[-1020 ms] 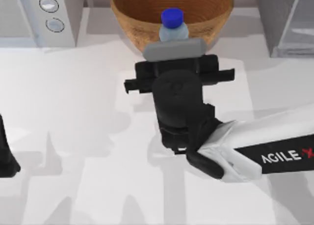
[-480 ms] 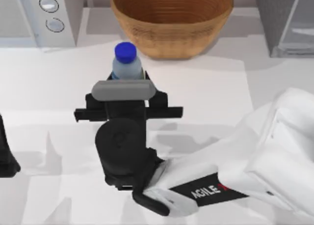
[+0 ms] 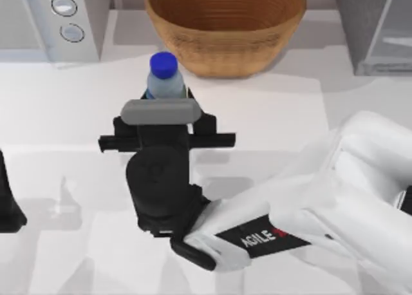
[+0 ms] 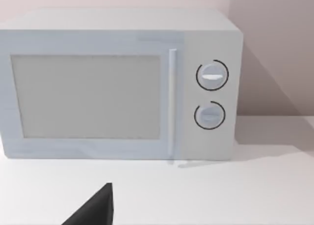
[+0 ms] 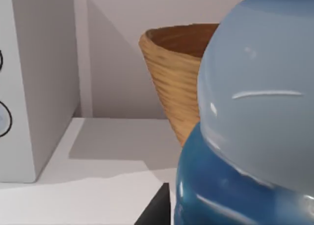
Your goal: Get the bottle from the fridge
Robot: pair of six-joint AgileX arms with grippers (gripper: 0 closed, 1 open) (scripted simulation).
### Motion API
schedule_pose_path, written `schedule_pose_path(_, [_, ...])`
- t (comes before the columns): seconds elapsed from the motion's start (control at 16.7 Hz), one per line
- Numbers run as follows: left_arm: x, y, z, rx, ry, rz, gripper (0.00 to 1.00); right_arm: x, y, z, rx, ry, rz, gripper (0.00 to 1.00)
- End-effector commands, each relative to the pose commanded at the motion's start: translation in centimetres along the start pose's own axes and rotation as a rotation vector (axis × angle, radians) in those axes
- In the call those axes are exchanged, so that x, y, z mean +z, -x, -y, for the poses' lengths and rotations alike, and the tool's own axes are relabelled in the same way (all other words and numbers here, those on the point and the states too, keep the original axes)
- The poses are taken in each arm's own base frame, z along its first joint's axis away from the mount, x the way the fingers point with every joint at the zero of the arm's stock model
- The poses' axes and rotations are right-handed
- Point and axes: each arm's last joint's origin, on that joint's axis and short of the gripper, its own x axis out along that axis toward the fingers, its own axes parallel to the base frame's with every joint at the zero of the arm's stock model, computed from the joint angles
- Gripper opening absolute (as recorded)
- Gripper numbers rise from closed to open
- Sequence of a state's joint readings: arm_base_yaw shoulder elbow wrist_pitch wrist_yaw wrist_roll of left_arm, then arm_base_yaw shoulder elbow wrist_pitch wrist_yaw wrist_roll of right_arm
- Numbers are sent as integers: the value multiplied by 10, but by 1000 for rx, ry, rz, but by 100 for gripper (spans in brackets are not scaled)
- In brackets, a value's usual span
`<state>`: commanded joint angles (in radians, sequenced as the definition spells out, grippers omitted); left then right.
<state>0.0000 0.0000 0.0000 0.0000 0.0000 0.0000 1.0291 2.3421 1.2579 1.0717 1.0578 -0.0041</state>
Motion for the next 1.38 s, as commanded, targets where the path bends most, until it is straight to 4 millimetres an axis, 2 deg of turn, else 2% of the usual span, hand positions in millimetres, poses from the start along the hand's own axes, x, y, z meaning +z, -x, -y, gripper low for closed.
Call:
schedule_pose_path(0.24, [0,0,0,0,0,0,100,-18,-28,0,0,-1,0,0])
schedule_pose_path(0.48, [0,0,0,0,0,0,100,-18,-31,0,0,-5,3,0])
schedule_pose_path(1.26, [0,0,0,0,0,0,100,-18,-31,0,0,-5,3,98])
schedule_pose_path(1.38, [0,0,0,0,0,0,100,-18,-31,0,0,-5,3,100])
